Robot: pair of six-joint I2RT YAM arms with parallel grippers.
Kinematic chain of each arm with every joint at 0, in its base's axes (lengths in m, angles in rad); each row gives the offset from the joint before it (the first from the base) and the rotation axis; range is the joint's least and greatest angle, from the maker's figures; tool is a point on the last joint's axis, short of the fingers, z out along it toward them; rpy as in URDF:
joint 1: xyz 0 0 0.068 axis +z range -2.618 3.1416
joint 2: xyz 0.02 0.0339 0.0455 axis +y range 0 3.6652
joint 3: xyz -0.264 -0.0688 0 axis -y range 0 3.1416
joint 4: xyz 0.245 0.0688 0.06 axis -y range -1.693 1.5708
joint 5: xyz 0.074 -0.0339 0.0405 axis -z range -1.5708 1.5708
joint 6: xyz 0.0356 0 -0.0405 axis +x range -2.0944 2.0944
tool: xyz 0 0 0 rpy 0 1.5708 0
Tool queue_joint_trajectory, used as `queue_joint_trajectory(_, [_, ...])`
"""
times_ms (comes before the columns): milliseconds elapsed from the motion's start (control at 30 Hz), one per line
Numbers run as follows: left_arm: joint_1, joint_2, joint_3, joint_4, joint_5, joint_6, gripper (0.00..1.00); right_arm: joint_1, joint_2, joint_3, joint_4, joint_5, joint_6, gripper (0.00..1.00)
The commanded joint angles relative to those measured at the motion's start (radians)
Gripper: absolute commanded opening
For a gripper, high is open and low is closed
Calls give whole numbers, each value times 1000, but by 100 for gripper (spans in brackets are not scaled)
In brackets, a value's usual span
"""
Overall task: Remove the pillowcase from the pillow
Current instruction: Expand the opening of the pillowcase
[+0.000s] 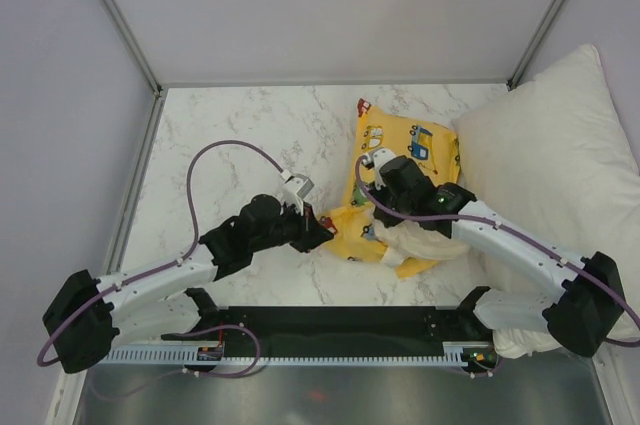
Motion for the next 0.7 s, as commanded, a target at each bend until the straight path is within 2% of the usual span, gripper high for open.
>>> queue_joint_trajectory(0, [11, -82, -56, -67, 4, 15, 2, -151, -16, 22, -145, 226, -36, 0])
queue_joint_trajectory(133, [14, -119, -93, -62, -2, 5, 2, -165, -5, 39, -135, 192, -39, 0])
queue_joint_trajectory(267, [14, -87, -62, -15, 36, -19, 2, -159, -5, 52, -106, 137, -13, 0])
queue_joint_trajectory(400, [8, -21, -16, 89, 38, -62, 3, -64, -18, 81, -49, 141, 78, 0])
queue_joint_trajectory(467, [-1, 16, 10, 134, 38, -96, 18, -15, -24, 104, -21, 158, 139, 0])
queue_joint_trajectory(500, [-6, 51, 16, 152, 32, -105, 33, 16, -24, 110, 3, 157, 157, 0])
queue_joint_trajectory(600, [-6, 100, 33, 218, 30, -145, 57, 68, -16, 127, 22, 178, 197, 0])
queue_joint_trajectory(667, [-6, 145, 45, 246, 35, -159, 63, 88, -13, 127, 25, 190, 213, 0])
